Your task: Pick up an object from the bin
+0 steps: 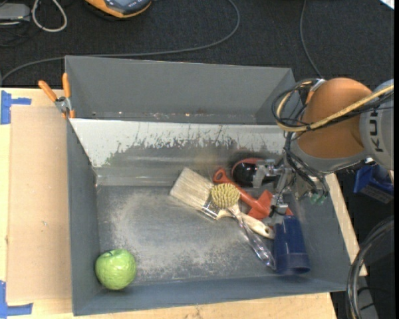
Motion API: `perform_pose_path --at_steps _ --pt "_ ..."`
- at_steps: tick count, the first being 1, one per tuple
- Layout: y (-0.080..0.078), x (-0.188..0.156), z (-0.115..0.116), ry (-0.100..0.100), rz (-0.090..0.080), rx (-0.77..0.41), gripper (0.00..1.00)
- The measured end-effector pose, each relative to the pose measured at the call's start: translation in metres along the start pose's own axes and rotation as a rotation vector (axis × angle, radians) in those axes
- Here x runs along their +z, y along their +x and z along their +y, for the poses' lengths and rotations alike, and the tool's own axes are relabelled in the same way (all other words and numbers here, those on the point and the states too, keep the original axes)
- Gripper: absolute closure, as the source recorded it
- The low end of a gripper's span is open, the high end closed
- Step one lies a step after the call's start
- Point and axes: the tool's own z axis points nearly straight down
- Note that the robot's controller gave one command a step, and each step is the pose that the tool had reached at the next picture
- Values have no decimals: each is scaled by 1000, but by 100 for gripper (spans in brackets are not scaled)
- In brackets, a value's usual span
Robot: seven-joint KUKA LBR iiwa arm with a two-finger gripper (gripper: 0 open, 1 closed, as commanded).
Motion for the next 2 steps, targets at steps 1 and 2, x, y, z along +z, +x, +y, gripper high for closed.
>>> perform_pose_path --at_steps 1,2 --pt "0 0 0 0 0 0 0" --pt "17 -47 -23 1 -3 57 0"
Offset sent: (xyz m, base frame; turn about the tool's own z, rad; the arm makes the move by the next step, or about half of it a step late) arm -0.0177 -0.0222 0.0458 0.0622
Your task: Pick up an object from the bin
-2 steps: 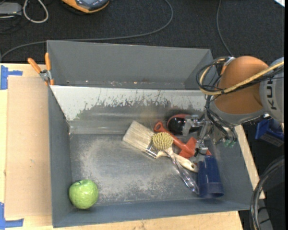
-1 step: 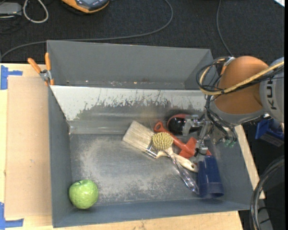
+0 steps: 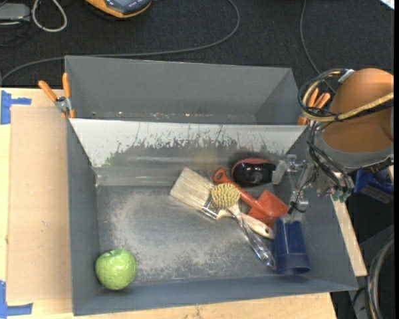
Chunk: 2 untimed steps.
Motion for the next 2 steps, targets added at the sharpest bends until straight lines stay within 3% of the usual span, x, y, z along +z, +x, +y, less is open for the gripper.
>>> perform_pose_path --at_steps 1,2 --pt "1 14 4 -1 0 42 0" --pt "-15 7 -10 -1 -1 -320 0"
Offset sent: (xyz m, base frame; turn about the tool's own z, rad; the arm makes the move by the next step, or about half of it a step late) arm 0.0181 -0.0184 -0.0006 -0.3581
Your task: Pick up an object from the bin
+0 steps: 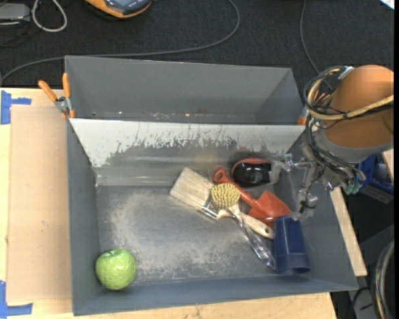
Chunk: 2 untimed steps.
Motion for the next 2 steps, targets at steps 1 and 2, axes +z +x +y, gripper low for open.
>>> perform_pose_path --at_steps 1,2 --pt "-2 30 8 -2 6 380 0" --pt "1 40 16 -2 4 529 0"
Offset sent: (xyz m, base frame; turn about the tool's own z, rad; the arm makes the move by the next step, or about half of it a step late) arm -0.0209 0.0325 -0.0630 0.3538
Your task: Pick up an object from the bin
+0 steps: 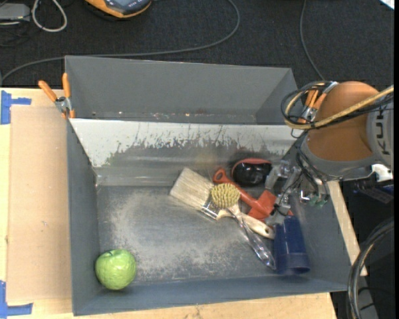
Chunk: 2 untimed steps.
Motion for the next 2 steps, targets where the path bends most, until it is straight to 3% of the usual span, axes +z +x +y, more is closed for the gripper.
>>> perform_pose_path --at_steps 1,2 --pt "-4 -50 -20 1 -5 -172 0" --pt "-15 27 2 -1 7 -19 0"
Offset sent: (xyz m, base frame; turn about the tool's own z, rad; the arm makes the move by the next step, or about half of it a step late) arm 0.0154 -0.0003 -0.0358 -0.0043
